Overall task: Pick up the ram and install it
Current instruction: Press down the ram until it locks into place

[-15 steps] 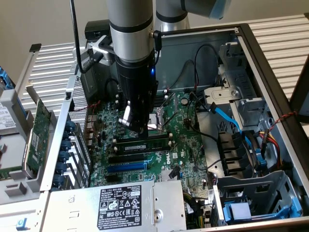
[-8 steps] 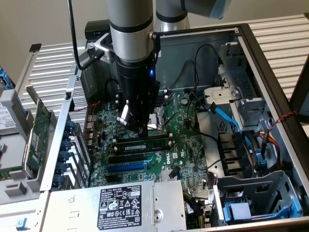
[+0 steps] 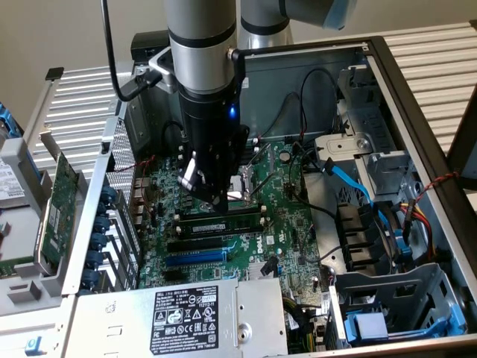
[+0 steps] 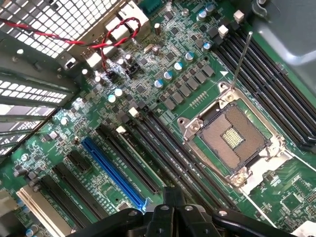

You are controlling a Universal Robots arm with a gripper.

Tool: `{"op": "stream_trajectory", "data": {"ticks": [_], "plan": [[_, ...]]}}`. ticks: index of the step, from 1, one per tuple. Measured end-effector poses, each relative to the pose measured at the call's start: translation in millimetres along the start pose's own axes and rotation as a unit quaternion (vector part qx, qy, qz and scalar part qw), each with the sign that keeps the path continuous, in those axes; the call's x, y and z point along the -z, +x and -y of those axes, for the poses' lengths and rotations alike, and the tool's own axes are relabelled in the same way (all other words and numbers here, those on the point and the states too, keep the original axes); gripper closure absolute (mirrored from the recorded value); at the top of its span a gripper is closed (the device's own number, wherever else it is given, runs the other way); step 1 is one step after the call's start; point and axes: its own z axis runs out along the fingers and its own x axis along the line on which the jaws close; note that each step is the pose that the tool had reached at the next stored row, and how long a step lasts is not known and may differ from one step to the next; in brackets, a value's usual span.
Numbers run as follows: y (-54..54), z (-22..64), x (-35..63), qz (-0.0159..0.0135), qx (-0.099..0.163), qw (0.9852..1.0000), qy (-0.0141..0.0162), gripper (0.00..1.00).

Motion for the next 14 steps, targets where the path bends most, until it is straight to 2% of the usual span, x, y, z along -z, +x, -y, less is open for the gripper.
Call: {"op": "stream_trajectory", "data": {"ticks": [4, 7, 10, 14], "plan": [[0.0, 0.0, 0.1, -0.0005, -0.029, 0.9996, -0.0006, 0.89], [0.1, 0.0, 0.1, -0.0008, -0.051, 0.9987, -0.0010, 0.89], [0.0, 0.0, 0.1, -0.0010, -0.072, 0.9974, -0.0015, 0.89], [0.0, 0.0, 0.1, -0.0014, -0.101, 0.9949, -0.0021, 0.89]]}}
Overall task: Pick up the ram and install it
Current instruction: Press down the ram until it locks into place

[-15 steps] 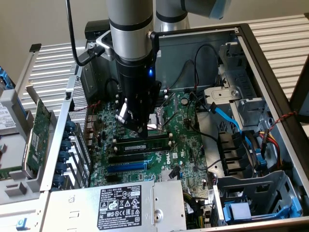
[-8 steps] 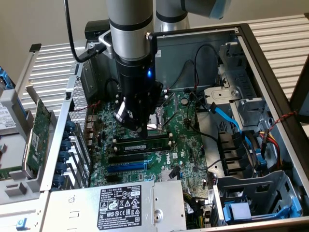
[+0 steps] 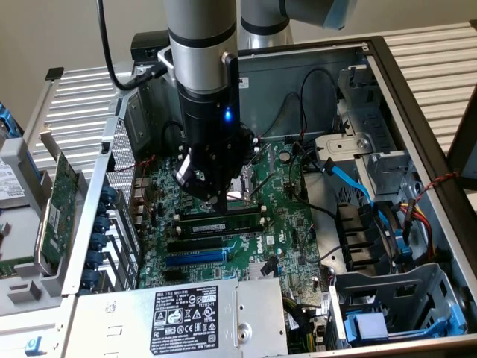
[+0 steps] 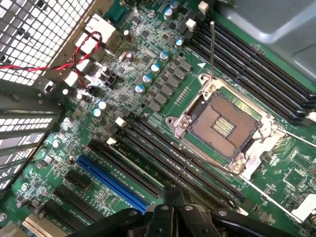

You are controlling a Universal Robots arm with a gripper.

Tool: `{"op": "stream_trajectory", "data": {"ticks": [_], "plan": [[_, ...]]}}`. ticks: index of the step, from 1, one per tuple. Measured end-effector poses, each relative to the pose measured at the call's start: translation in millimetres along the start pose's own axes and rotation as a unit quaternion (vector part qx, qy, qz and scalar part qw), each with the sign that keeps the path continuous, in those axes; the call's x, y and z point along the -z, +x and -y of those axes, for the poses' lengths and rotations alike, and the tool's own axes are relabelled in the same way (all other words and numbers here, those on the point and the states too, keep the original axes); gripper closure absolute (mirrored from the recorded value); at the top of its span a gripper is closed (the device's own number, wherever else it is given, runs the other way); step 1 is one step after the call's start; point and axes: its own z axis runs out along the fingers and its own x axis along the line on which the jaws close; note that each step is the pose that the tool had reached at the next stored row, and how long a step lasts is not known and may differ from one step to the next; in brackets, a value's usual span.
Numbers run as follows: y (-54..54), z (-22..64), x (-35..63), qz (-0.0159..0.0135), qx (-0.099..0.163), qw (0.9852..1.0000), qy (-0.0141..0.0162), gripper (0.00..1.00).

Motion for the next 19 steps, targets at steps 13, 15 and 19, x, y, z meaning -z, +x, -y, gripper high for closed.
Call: {"op": "stream_trajectory", "data": {"ticks": [13, 15, 19], "plan": [[0.0, 0.0, 0.0, -0.0012, -0.094, 0.9956, -0.0020, 0.89], [0.0, 0.0, 0.0, -0.0014, -0.107, 0.9942, -0.0023, 0.89], [0.0, 0.0, 0.0, -0.0017, -0.133, 0.9911, -0.0027, 0.89]]}}
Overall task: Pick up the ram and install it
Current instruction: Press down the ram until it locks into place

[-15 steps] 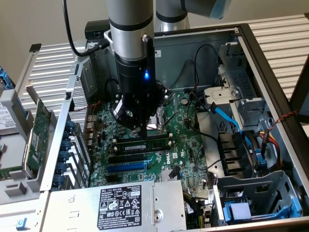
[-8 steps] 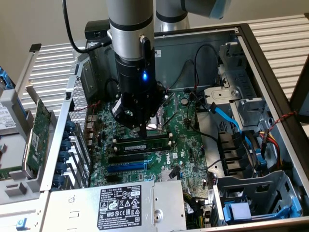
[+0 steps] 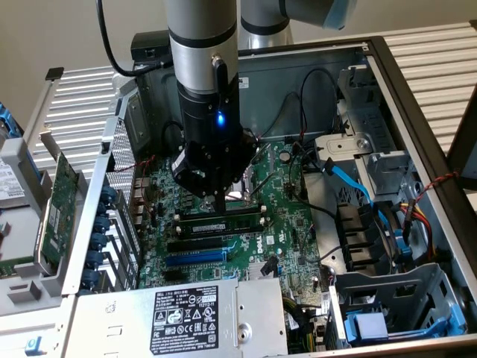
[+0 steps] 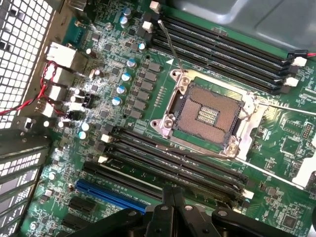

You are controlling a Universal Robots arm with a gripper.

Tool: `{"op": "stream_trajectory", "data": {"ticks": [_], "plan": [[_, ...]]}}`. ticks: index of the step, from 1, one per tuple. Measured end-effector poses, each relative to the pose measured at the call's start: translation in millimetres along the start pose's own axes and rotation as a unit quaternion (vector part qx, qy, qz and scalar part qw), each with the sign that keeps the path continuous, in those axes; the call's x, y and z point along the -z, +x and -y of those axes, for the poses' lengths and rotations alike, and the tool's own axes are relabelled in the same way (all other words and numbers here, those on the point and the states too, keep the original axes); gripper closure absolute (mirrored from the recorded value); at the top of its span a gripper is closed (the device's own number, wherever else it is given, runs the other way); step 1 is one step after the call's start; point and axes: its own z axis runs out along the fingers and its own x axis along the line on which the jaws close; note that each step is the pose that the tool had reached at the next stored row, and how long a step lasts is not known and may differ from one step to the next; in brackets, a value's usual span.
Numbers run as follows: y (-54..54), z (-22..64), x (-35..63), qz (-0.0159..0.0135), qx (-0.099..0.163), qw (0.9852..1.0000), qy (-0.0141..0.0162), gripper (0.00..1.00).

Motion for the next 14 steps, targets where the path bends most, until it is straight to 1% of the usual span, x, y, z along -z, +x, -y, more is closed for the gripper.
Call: {"op": "stream_trajectory", "data": {"ticks": [4, 5, 7, 9, 11, 14], "plan": [[0.0, 0.0, 0.0, -0.0007, -0.022, 0.9998, 0.0007, 0.89], [-0.1, 0.0, -0.1, -0.0010, -0.027, 0.9996, 0.0015, 0.89], [0.0, 0.0, 0.0, -0.0021, -0.035, 0.9994, 0.0046, 0.89], [0.0, 0.0, 0.0, -0.0029, -0.045, 0.9990, 0.0065, 0.89], [0.1, 0.0, 0.1, -0.0033, -0.056, 0.9984, 0.0069, 0.89], [0.0, 0.0, 0.0, -0.0037, -0.075, 0.9971, 0.0064, 0.89]]}}
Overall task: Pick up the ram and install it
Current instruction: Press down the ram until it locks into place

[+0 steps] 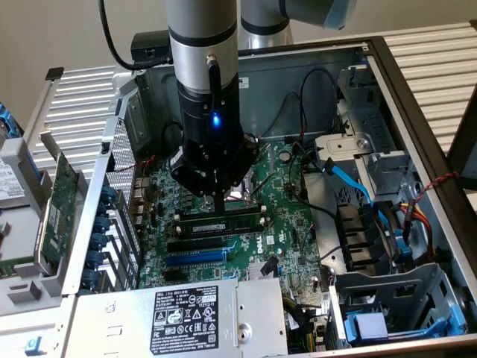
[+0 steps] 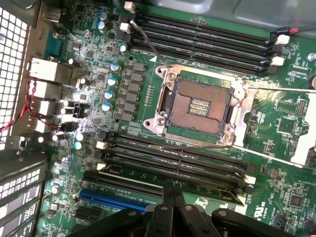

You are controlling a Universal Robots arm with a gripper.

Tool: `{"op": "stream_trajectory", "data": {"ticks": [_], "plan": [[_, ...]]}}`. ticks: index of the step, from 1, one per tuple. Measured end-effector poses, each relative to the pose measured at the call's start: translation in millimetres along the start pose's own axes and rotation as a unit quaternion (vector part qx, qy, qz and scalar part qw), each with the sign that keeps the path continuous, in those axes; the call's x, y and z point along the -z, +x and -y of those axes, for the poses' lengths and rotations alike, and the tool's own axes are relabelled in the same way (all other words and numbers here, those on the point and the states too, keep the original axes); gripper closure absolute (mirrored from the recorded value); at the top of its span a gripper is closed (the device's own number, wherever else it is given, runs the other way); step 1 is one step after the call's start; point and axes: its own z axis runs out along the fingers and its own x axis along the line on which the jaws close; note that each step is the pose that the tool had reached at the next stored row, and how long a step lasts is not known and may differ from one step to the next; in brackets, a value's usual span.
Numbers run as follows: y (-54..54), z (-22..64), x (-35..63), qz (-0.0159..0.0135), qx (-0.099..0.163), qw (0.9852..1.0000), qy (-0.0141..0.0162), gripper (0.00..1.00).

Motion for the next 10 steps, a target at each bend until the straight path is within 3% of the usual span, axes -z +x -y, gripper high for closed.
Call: {"op": "stream_trajectory", "data": {"ticks": [5, 10], "plan": [[0.0, 0.0, 0.0, -0.0010, -0.033, 0.9994, -0.0009, 0.89], [0.0, 0.0, 0.0, -0.0019, -0.066, 0.9978, -0.0021, 0.89]]}}
